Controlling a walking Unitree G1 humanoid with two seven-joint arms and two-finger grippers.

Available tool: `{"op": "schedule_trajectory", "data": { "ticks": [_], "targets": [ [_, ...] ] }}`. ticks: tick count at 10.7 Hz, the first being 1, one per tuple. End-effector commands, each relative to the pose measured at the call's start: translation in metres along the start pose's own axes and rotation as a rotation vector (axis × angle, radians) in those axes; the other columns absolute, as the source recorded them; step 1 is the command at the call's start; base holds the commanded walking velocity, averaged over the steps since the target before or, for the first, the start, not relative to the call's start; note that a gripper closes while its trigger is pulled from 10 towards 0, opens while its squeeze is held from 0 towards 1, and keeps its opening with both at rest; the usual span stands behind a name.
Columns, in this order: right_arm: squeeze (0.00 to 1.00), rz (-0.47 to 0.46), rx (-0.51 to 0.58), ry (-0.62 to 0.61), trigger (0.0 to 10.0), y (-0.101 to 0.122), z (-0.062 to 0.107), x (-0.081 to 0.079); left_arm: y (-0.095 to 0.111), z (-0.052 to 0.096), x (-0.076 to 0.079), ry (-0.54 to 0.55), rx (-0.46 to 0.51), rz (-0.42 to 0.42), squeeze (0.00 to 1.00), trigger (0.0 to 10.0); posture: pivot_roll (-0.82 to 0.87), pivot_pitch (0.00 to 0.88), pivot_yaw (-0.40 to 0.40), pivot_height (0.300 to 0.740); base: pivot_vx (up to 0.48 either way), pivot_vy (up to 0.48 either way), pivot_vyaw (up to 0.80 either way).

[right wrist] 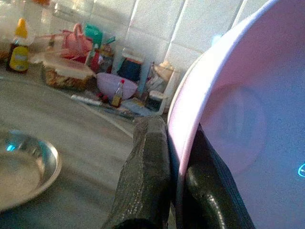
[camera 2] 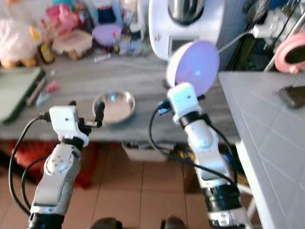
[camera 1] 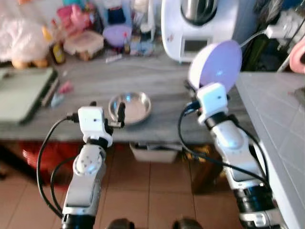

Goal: Setting the table

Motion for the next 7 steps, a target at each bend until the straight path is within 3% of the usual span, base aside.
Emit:
{"op": "schedule_trajectory", "data": {
  "ticks": [1,5,7],
  "targets": [
    [0.0,-0.008,0.028,0.039,10.0,0.008,-0.004,-0.012,-0.003,0.002,-0.012,0.03,-0.013,-0.023,0.0,10.0,0.0,0.073,0.036,0.74,0.244,0.416,0.0],
    [0.0,-0.004,0.03,0.077,10.0,0.009,-0.006,-0.017,-0.005,0.002,-0.012,0.04,-0.022,-0.018,0.0,10.0,0.01,0.08,0.03,0.74,0.0,0.438,0.0],
    [0.0,-0.014,-0.034,0.108,10.0,-0.003,-0.01,-0.019,-0.006,0.007,-0.014,0.064,-0.03,-0.041,0.0,10.0,0.01,0.093,0.032,0.74,0.0,0.12,0.0]
  ]
}}
Point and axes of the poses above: a point about 5 cm out from each wrist's last joint towards the gripper, its own z axis pointing back from the gripper into the wrist, its own y axis along the axis of the wrist's last joint, x = y × z, the point moved 6 cm from there along -z, pointing out of the wrist towards the gripper, and after that the axes turned 11 degrees about -z, right-handed, at the moved point
